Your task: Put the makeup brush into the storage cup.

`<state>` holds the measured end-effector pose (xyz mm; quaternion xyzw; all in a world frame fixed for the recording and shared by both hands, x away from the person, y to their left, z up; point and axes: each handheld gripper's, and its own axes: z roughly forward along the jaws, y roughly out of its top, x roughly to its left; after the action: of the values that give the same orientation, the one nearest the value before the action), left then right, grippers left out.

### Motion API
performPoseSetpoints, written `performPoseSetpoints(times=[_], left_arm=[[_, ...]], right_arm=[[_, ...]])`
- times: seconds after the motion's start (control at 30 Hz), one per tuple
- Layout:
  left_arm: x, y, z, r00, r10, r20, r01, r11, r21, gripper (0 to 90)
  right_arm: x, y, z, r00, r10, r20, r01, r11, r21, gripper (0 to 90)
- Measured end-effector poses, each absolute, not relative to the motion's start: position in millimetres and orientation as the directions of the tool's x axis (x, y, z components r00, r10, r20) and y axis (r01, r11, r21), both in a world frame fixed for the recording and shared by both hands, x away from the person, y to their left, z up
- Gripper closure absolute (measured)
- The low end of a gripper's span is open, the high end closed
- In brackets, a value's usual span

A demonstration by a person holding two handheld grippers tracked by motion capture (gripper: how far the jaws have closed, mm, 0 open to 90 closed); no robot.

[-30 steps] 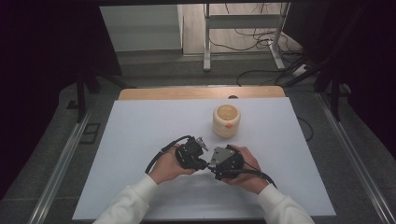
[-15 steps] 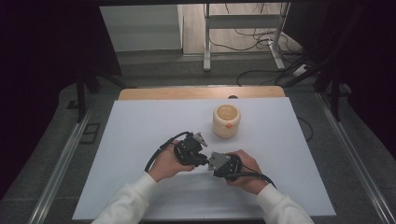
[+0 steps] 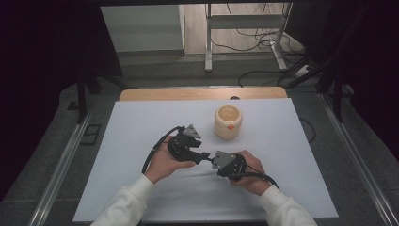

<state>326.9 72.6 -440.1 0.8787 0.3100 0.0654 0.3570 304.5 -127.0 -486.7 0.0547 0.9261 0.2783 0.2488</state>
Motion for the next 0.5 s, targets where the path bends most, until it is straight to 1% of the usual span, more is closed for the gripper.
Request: performPoseSetpoints(times=[0.1,0.23,0.4,0.5], left_arm=[[324.7,80.1,-439.7,0.78,0.619,-0.089,0.502,-0.535,0.679,28.0],[321.0,86.9,-439.7,0.77,0.631,-0.096,0.509,-0.516,0.689,19.4],[316.3,94.8,-438.5,0.762,0.642,-0.087,0.502,-0.5,0.706,13.9],[312.9,100.0,-440.6,0.746,0.659,-0.093,0.514,-0.482,0.709,11.1]], right_arm=[[305.1,-128.0,-486.6,-0.867,0.252,-0.43,-0.029,0.835,0.549,84.0],[305.7,-129.5,-485.2,-0.862,0.266,-0.432,-0.019,0.834,0.552,84.0],[307.5,-132.0,-484.2,-0.858,0.289,-0.425,0.0,0.827,0.562,84.0],[307.7,-133.5,-483.3,-0.857,0.299,-0.42,0.01,0.824,0.566,84.0]])
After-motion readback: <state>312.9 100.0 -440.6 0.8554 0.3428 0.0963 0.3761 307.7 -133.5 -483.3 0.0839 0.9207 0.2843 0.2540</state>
